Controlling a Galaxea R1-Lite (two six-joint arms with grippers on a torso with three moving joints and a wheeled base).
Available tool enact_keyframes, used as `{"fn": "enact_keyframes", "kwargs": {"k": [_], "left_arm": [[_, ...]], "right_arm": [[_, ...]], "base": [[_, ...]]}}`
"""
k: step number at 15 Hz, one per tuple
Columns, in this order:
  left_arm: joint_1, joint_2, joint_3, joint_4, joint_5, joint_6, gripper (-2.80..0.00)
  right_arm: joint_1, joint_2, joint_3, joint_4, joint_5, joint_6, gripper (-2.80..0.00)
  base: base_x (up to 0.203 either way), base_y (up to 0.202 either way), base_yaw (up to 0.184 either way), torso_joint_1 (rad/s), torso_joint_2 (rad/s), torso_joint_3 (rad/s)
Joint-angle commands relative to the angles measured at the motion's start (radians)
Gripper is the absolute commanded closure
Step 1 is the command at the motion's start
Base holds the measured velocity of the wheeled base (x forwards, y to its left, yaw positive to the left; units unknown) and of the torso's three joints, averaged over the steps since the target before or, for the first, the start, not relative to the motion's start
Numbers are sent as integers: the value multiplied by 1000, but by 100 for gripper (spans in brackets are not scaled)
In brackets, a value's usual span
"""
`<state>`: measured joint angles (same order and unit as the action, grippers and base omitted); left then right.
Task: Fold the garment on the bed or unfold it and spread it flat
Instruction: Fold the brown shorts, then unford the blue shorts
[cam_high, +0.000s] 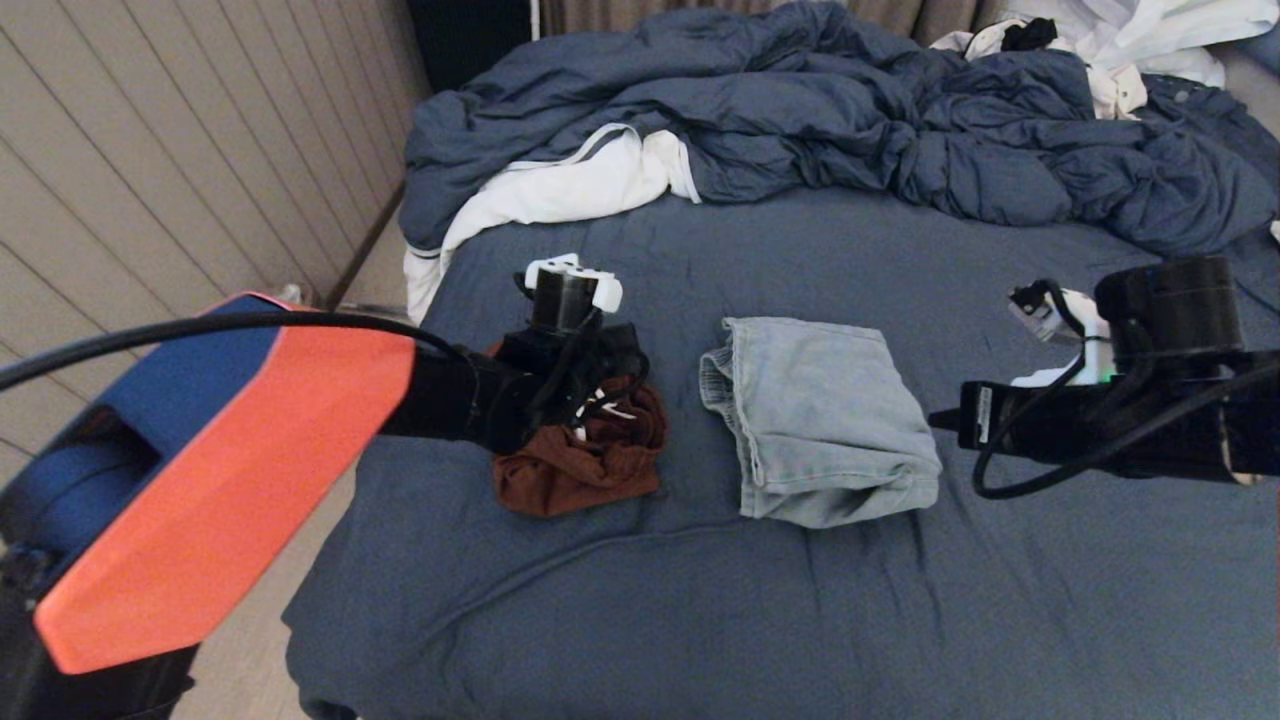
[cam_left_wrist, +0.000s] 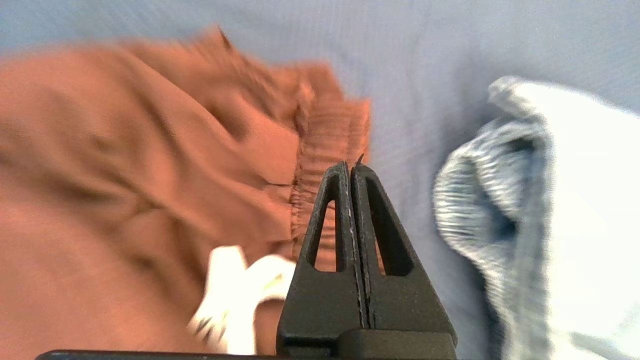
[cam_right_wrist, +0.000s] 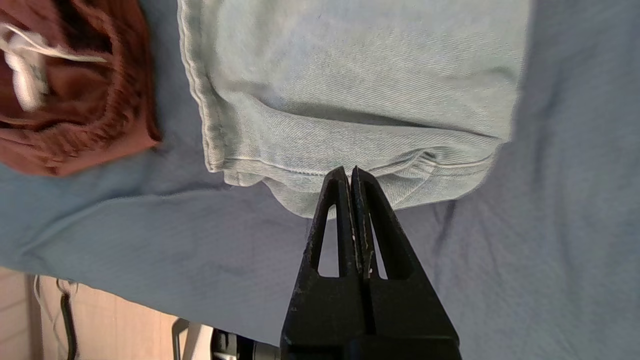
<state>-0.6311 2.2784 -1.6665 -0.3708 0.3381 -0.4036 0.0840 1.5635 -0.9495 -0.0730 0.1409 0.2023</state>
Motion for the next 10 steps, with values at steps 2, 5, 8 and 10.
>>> {"fn": "enact_keyframes", "kwargs": {"k": [2, 5, 8, 10], "left_arm": [[8, -347, 216, 6, 5, 4, 0], [57, -662, 516, 32, 7, 18, 0], [190, -930, 799, 113, 111, 38, 0], [229, -1100, 942, 165, 178, 43, 0]], "right_arm": [[0, -191, 37, 31, -3, -3, 0], [-2, -391, 79, 144, -9, -7, 0], [-2, -620, 162, 255, -44, -19, 0], [-12, -769, 239, 295, -93, -51, 0]], "base": [[0, 0, 0, 0, 0, 0], [0, 0, 0, 0, 0, 0], [0, 0, 0, 0, 0, 0], [0, 0, 0, 0, 0, 0]]}}
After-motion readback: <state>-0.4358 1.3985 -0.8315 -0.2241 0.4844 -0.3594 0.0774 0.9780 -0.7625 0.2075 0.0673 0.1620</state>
